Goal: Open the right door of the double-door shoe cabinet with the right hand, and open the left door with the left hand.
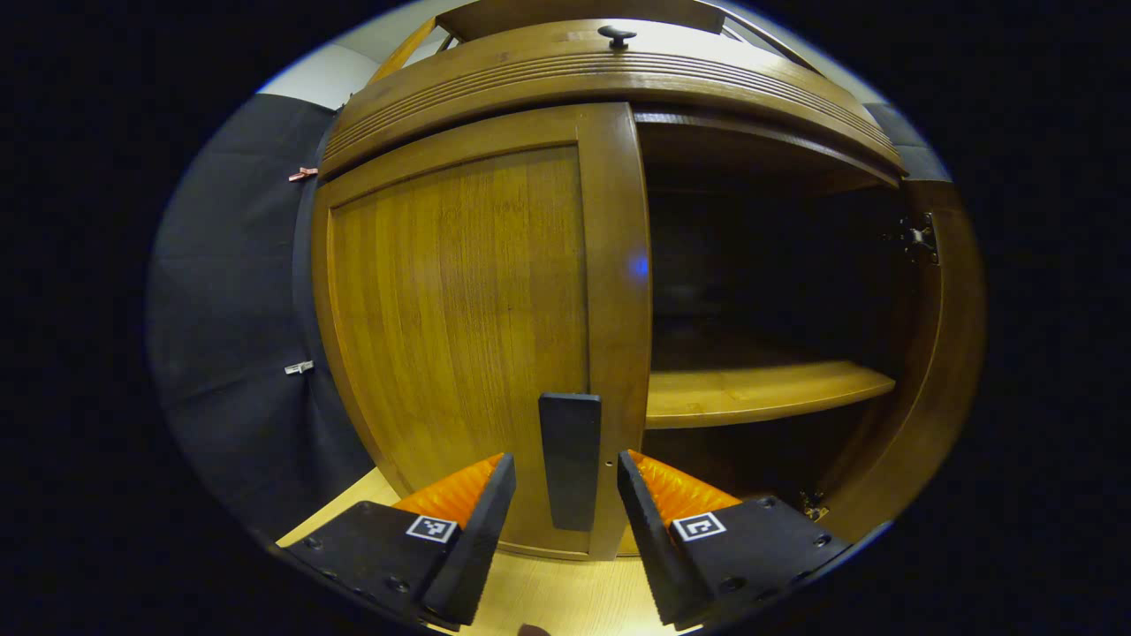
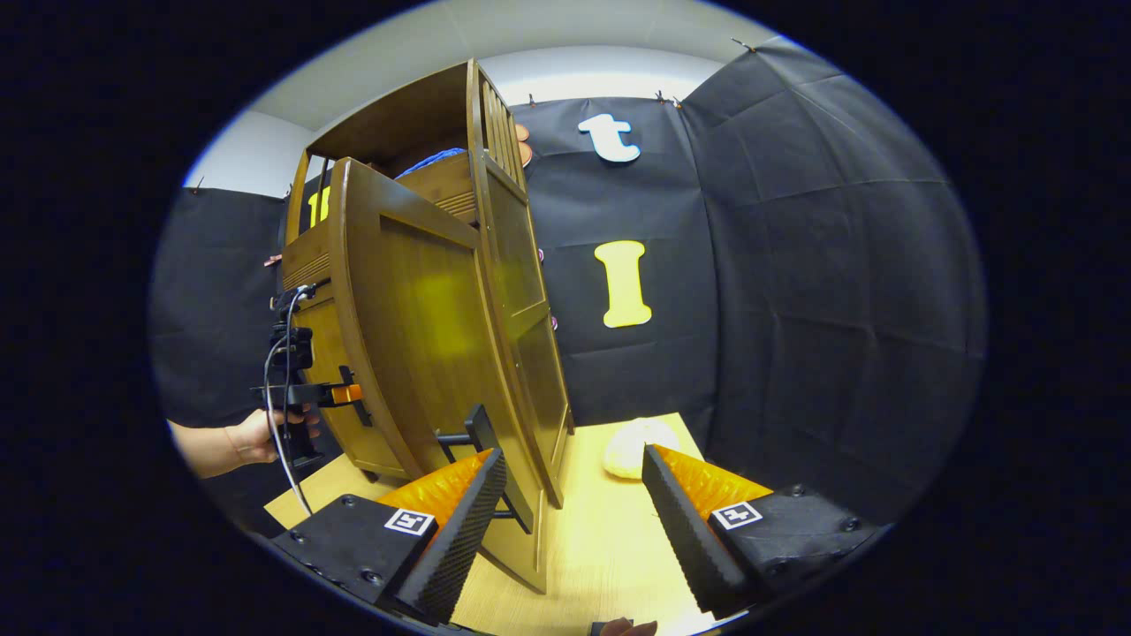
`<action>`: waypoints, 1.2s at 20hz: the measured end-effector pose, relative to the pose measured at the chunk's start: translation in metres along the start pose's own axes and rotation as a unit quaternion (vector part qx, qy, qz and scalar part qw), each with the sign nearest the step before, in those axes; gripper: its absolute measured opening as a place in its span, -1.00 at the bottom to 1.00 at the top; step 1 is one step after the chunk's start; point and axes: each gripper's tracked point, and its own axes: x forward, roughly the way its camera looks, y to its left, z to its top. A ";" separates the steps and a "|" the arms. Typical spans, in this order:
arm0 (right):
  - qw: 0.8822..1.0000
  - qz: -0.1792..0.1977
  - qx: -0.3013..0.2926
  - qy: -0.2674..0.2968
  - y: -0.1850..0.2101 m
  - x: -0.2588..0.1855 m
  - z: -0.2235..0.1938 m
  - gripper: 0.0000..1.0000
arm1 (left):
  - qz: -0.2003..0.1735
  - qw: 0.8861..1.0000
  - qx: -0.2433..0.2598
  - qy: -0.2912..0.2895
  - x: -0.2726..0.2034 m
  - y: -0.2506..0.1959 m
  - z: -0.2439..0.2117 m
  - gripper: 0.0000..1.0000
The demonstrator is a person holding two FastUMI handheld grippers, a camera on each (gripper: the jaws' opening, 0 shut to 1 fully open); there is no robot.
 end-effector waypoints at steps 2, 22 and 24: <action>1.000 -0.018 -0.011 -0.007 -0.012 -0.002 0.006 0.97 | 0.002 1.000 0.008 0.004 0.007 -0.003 -0.004 0.34; 0.998 -0.040 -0.012 -0.042 0.080 -0.046 0.011 0.97 | -0.040 0.999 -0.013 0.014 -0.077 0.043 -0.034 -0.43; 0.999 -0.035 -0.012 -0.037 0.100 -0.045 0.006 0.96 | -0.044 0.999 -0.012 0.012 -0.091 0.056 -0.038 -0.45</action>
